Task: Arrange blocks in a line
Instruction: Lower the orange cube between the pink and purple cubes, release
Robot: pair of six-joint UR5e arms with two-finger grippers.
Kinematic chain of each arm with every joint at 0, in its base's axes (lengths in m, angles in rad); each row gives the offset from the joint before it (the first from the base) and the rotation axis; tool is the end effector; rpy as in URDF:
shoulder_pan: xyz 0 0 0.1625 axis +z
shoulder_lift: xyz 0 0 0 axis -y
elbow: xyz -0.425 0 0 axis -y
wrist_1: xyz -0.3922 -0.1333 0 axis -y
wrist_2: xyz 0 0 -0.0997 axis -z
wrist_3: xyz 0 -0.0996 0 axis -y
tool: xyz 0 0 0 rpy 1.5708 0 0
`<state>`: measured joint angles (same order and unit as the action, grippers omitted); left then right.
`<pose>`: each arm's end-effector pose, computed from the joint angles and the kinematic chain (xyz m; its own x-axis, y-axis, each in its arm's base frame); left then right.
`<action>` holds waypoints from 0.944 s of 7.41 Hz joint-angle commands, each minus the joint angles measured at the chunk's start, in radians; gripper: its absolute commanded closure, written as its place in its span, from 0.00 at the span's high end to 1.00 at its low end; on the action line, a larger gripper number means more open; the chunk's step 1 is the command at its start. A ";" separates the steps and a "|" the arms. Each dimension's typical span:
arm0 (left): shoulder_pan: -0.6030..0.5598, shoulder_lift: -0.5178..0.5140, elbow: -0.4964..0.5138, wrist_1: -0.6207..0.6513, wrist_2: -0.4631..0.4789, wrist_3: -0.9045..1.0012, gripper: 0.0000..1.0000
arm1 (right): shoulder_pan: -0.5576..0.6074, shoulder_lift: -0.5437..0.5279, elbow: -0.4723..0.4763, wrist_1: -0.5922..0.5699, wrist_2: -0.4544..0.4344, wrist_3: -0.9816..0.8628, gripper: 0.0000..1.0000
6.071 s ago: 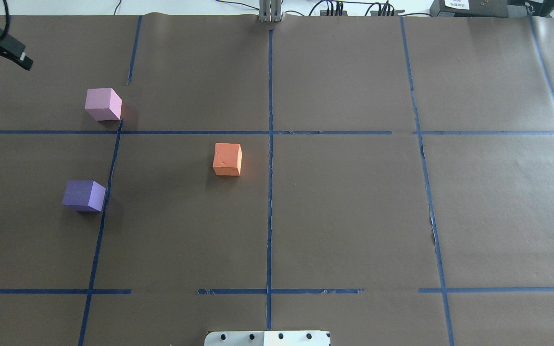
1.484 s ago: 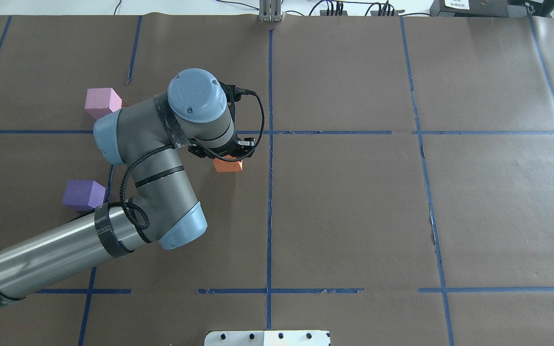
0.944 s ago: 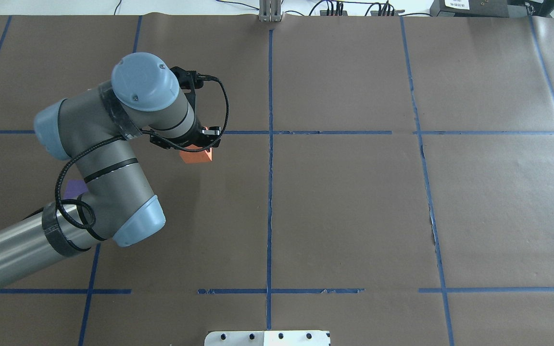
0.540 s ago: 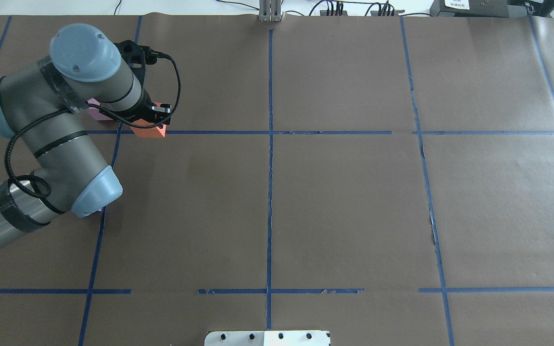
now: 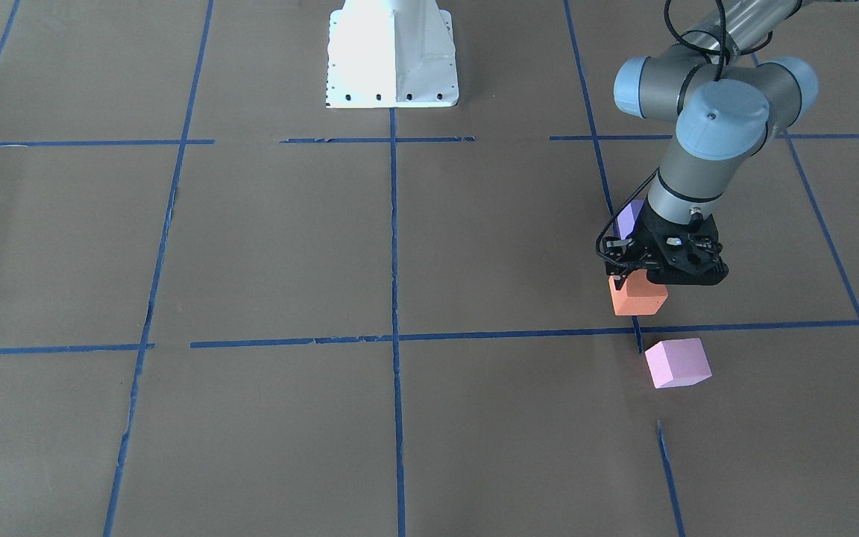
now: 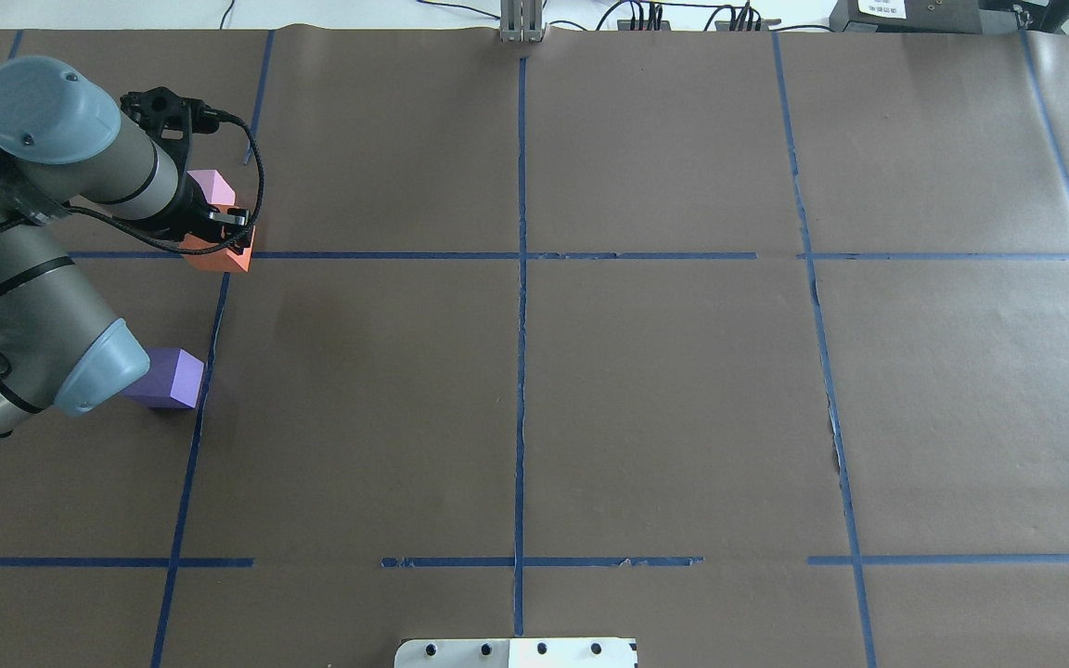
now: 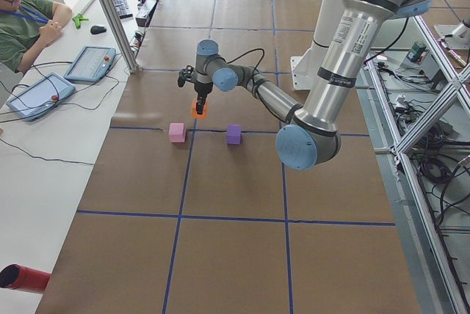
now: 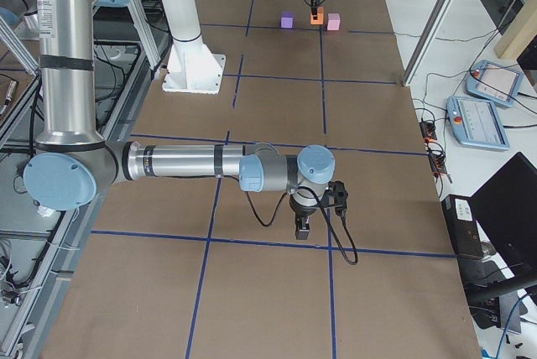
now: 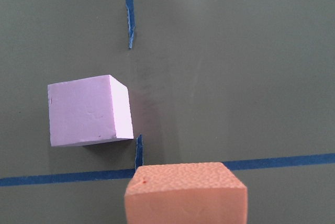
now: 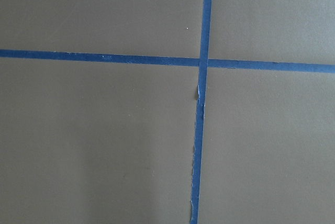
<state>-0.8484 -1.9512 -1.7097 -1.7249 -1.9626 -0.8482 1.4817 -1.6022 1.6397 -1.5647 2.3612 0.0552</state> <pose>0.3475 -0.5384 0.3723 0.7421 0.0824 -0.6652 0.0602 0.9802 0.1885 0.0195 -0.4849 0.6382 0.7019 -0.0384 0.7113 0.0502 0.9987 0.0043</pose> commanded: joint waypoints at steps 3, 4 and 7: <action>-0.008 0.047 0.009 -0.001 -0.077 -0.002 0.00 | 0.000 -0.001 -0.001 0.000 0.000 0.000 1.00; -0.011 0.066 0.012 -0.005 -0.084 0.003 0.00 | -0.001 -0.001 -0.001 0.000 0.001 0.000 1.00; -0.024 0.087 0.025 -0.013 -0.085 0.006 0.00 | 0.000 -0.001 -0.001 0.000 0.000 0.000 1.00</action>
<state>-0.8681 -1.8724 -1.6931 -1.7340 -2.0462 -0.8421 1.4815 -1.6030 1.6383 -1.5646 2.3620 0.0552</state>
